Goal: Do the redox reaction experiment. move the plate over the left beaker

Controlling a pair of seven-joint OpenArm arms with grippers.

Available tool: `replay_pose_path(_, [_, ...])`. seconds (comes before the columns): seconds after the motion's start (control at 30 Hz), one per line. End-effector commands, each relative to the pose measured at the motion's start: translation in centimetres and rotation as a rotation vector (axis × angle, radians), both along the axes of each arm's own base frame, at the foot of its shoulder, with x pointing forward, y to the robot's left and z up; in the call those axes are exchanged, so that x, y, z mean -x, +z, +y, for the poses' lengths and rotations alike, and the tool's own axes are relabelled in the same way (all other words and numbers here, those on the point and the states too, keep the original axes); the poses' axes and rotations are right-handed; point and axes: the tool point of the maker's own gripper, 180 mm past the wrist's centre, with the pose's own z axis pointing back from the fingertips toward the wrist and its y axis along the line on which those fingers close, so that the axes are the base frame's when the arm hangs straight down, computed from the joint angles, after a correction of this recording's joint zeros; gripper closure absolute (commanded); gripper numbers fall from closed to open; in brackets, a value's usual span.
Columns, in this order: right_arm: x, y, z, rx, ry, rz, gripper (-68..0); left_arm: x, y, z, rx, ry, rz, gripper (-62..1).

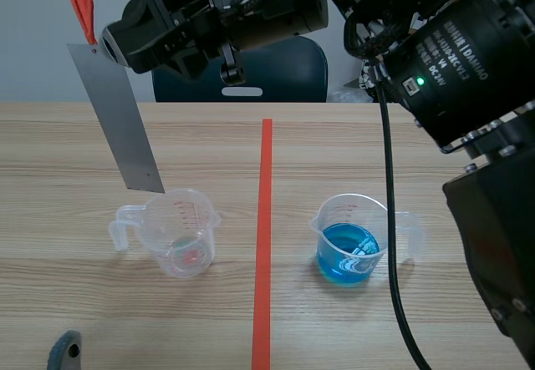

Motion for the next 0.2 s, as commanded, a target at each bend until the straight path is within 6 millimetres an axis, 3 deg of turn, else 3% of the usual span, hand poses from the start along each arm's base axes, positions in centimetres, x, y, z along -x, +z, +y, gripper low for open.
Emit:
replay_pose_path(0.0, [-0.09, 1.69, 0.12, -0.038, 0.008, -0.035, -0.6, 0.05, 0.68, 0.06, 0.000, -0.005, -0.025, -57.7])
replay_pose_path(0.17, [-0.09, 1.69, 0.12, -0.038, 0.008, -0.035, -0.6, 0.05, 0.68, 0.06, 0.000, -0.005, -0.025, -57.7])
